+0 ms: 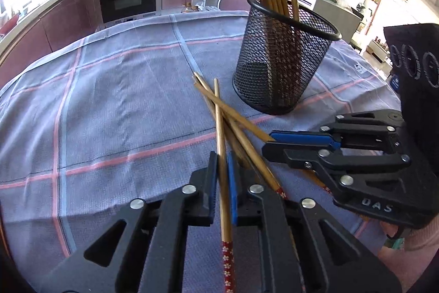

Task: Organize utensils
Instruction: 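Raise the chopstick upright with the right gripper and insert it into the mesh cup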

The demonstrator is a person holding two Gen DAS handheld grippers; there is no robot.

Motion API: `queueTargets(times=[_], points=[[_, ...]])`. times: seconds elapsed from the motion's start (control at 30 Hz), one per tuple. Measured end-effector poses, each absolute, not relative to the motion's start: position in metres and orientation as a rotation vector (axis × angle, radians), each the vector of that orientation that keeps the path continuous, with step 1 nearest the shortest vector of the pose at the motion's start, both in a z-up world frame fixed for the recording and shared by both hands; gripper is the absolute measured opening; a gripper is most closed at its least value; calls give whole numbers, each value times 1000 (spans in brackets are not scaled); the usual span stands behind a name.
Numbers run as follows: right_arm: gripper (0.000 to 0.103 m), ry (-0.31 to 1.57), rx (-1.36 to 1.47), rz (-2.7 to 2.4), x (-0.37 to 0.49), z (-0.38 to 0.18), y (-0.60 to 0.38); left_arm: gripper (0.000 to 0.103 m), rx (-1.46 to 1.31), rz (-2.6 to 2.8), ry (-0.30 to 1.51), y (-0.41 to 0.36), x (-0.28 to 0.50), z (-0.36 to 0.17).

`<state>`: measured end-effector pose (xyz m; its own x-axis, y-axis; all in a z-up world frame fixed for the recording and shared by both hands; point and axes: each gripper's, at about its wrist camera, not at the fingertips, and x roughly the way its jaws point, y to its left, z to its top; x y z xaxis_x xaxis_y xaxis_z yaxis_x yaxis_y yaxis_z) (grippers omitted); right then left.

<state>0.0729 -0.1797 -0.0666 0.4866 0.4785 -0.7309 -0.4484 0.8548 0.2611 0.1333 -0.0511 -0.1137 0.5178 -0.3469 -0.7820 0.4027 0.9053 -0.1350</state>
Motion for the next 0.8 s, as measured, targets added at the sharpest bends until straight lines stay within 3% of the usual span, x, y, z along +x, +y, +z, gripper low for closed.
queueTargets(times=[0.8], points=[[6, 591, 118, 557, 50, 31, -234, 7, -117, -643, 666, -17, 102, 0]])
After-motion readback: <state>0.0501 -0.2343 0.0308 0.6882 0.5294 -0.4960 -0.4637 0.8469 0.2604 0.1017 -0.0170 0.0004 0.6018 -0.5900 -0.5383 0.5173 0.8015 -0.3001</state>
